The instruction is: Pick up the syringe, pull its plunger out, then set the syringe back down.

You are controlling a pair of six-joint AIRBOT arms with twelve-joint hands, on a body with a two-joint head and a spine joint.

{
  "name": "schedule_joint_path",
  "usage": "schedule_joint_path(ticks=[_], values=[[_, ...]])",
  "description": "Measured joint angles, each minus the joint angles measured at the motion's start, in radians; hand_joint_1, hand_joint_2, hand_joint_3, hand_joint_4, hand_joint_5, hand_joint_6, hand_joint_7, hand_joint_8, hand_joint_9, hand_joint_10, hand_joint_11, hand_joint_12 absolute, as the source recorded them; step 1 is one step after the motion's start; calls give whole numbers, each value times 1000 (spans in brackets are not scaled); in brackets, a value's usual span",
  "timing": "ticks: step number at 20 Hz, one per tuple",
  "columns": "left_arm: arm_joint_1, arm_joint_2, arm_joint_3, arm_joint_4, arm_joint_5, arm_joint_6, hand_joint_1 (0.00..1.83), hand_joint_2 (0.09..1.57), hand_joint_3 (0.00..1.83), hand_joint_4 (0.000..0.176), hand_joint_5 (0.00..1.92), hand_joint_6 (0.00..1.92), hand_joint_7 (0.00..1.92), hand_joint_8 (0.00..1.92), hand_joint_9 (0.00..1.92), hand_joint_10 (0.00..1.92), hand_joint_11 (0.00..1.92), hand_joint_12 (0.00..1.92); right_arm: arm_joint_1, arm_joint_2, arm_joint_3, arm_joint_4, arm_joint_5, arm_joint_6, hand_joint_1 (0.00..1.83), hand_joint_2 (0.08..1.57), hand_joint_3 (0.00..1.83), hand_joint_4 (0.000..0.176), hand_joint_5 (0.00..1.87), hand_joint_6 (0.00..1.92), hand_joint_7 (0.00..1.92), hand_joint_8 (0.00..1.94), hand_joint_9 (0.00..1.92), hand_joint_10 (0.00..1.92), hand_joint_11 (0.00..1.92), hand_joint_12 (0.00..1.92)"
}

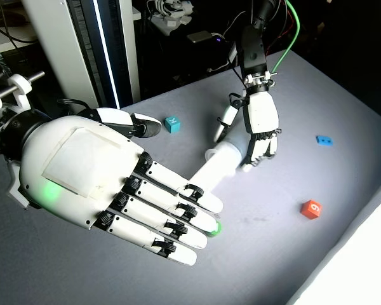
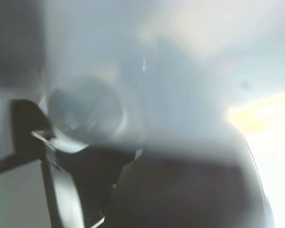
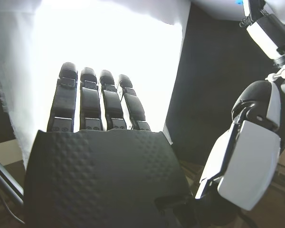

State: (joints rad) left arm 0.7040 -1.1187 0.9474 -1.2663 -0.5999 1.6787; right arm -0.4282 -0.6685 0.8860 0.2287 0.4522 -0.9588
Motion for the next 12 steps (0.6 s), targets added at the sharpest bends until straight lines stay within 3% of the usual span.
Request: schedule_joint_path(ticks=[1,6,7,8,12], values=[[0,0,0,3,1,0,425,702,0,0,0,0,0,0,0,1,0,227,0,0,0,0,-1,0,450,699,4,0,0,0,0,0,0,0,4,143],[-9,2,-1,10,2,3,373,700,0,0,0,0,0,0,2,0,0,244,0,0,0,-1,0,0,414,697,1,0,0,0,0,0,0,0,0,203],[-16,5,-2,9,3,15,359,695,0,0,0,0,0,0,0,0,0,208,0,0,0,-1,-1,0,457,706,3,0,0,0,0,0,0,0,0,111],[-27,13,-5,12,6,26,379,673,0,0,0,0,0,0,15,3,0,264,-1,0,0,-1,0,0,436,688,0,0,0,0,0,0,9,1,0,233],[-84,41,-16,-8,24,101,321,674,0,0,0,0,0,0,0,0,0,162,-1,0,0,-1,0,0,390,678,0,0,0,0,0,0,3,1,0,242]])
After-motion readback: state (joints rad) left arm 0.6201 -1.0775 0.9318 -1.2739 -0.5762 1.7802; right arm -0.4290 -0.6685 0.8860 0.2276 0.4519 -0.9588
